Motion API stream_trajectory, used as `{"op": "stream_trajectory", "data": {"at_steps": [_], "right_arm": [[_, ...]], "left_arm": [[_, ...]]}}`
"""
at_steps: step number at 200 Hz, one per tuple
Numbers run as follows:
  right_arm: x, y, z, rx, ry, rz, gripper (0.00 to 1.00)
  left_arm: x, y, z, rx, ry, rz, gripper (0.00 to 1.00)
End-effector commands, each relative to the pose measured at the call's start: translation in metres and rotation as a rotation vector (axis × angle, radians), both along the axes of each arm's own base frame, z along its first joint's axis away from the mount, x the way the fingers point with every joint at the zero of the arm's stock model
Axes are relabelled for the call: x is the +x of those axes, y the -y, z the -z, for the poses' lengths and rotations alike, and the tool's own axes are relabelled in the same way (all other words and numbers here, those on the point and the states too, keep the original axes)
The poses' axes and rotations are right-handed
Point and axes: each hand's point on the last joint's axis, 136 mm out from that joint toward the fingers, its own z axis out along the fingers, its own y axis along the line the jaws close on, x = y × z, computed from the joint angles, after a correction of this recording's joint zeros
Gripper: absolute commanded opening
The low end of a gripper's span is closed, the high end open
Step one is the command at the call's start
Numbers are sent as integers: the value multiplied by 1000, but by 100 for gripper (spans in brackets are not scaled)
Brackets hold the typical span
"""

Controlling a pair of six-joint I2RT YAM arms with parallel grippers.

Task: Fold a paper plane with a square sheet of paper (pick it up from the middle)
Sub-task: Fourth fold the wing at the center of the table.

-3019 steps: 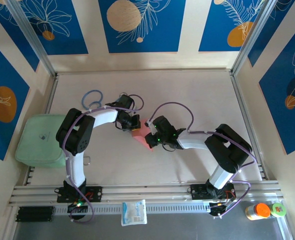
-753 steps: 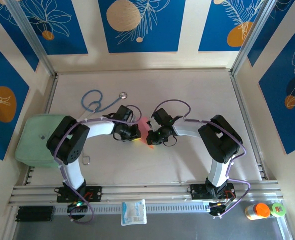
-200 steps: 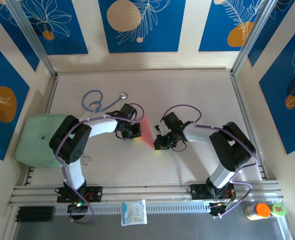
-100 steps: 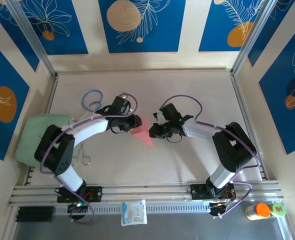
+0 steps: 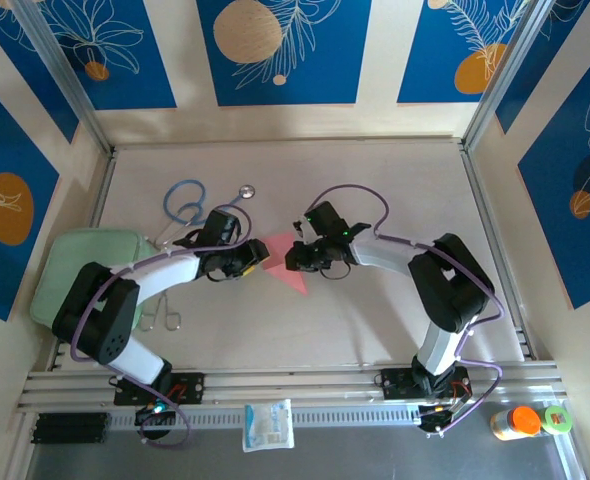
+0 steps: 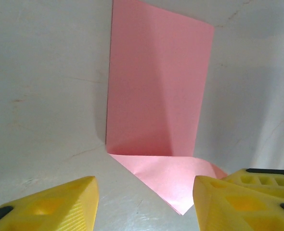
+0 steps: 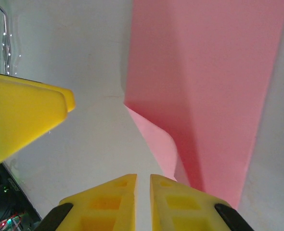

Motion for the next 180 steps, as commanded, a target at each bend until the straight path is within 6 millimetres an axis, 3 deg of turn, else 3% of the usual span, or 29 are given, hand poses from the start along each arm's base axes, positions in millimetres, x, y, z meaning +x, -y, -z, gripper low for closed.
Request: {"op": "stream_trajectory", "data": {"at_steps": [1,103,180], "right_arm": [[1,1,5,-38,-13,5,16],[6,20,44,-184,-76,78,16],[2,29,58,-220,-118,100,15]], "left_arm": [[1,4,5,-29,-8,-1,53],[-3,14,25,-73,-67,23,33],[-2,14,36,-66,-94,12,36]]}}
